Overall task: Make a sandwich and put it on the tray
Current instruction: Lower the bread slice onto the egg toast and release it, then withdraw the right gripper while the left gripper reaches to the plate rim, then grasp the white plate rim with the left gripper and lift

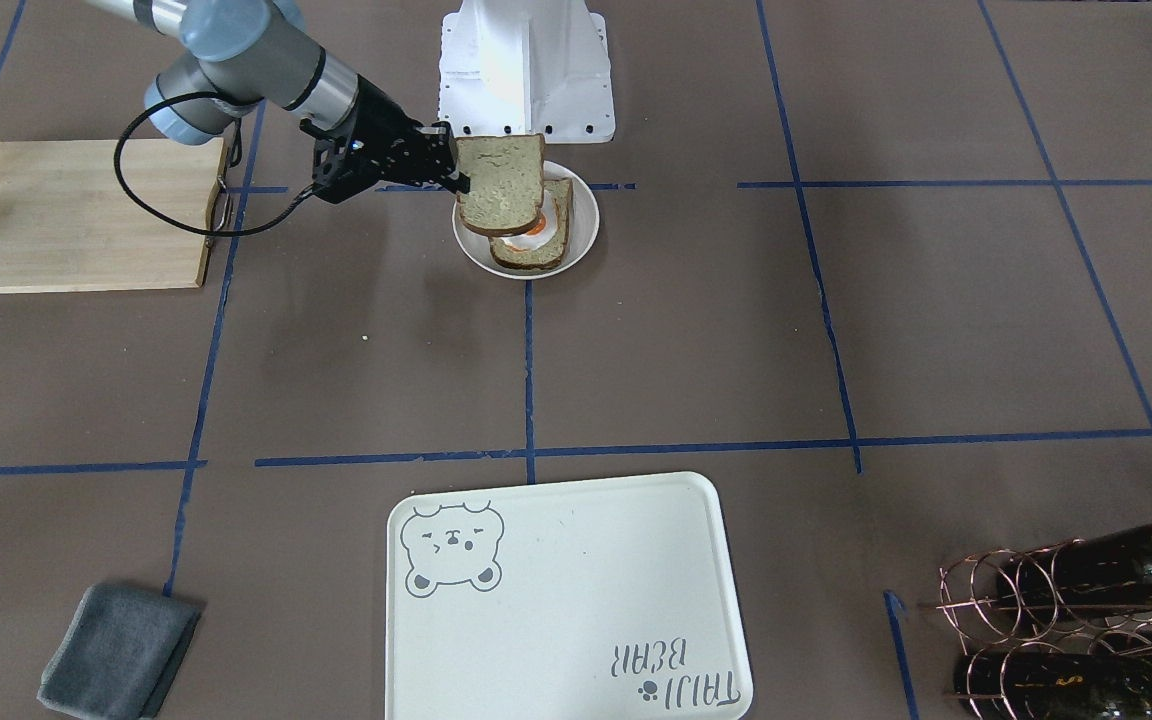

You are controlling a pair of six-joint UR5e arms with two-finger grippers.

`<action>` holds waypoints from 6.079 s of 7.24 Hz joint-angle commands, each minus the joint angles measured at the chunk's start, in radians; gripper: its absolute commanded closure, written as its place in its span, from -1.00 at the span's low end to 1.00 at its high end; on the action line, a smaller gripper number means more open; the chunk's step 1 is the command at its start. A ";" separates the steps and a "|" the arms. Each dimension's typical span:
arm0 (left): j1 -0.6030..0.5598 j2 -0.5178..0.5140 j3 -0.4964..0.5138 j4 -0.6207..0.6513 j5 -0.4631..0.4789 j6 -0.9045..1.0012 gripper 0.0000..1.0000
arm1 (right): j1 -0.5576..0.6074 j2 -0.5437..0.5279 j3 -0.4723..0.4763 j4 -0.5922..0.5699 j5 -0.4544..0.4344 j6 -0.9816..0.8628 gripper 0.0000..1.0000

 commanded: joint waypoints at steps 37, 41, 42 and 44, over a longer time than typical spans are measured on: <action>1.282 -0.485 0.041 -0.446 0.723 -1.615 0.16 | 0.568 -0.352 0.098 -0.023 0.463 -0.173 -1.00; 1.301 -0.505 0.064 -0.446 0.723 -1.615 0.31 | 0.569 -0.361 0.099 -0.023 0.465 -0.173 -1.00; 1.301 -0.505 0.070 -0.446 0.723 -1.615 0.37 | 0.569 -0.367 0.099 -0.023 0.465 -0.173 -1.00; 1.301 -0.514 0.072 -0.446 0.721 -1.615 0.60 | 0.569 -0.367 0.099 -0.023 0.465 -0.173 -1.00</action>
